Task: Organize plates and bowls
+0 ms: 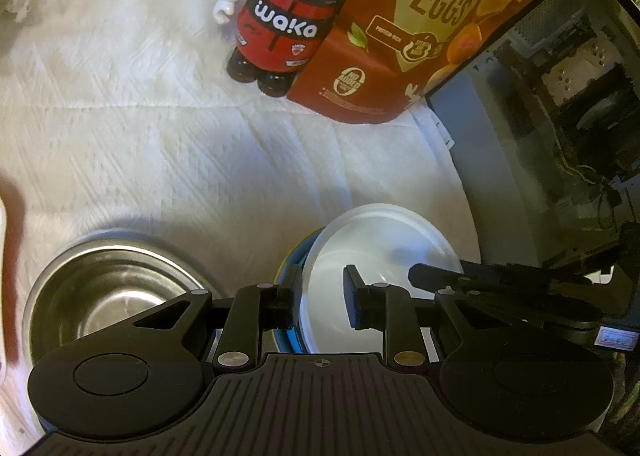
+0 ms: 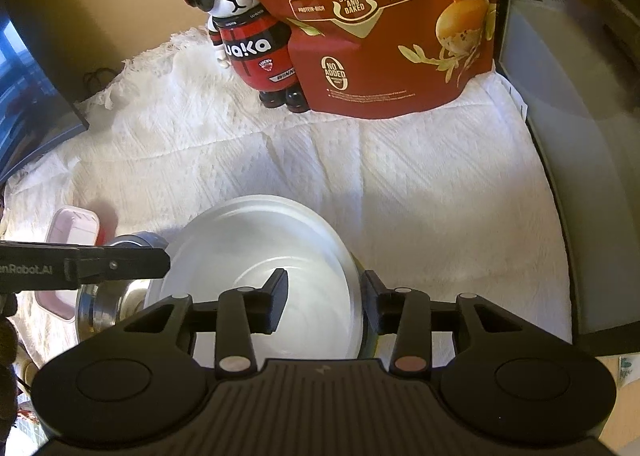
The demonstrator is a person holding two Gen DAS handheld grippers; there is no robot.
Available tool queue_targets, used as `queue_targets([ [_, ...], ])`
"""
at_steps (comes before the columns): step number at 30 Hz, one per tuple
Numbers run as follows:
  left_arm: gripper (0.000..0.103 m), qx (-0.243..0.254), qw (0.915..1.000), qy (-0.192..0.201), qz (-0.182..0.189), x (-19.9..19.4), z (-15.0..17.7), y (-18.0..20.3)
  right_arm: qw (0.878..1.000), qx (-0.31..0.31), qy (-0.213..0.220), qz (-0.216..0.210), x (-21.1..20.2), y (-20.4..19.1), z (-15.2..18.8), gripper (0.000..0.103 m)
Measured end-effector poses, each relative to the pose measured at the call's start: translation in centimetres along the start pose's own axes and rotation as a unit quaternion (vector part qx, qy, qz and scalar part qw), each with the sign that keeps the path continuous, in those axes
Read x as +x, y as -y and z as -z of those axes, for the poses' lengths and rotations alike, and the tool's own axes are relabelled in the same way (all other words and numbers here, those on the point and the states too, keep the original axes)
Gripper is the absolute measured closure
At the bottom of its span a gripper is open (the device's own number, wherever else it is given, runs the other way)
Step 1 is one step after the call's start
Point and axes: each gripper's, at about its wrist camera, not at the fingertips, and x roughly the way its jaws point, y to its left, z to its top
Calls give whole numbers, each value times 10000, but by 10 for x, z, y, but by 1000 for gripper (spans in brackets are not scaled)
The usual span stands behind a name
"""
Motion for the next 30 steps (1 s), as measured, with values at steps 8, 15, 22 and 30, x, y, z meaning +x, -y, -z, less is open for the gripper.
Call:
queue_targets([
  [8,78,-153,9995,-69,268,0,1,3,9998,102,-34,-177,-2,6,4,63],
  [15,78,-179,9996,99,205,-5,-3,4,9995,134,218,-160,-12,7,2,63],
  [22,78,-144,9993,322,-155,-13,-3,-3,9993,277,200,-132,-10,22,1,63],
  [30,78,34,9993,249,-288,-4,4,5,9998,112,69,-156,-4,21,6,63],
])
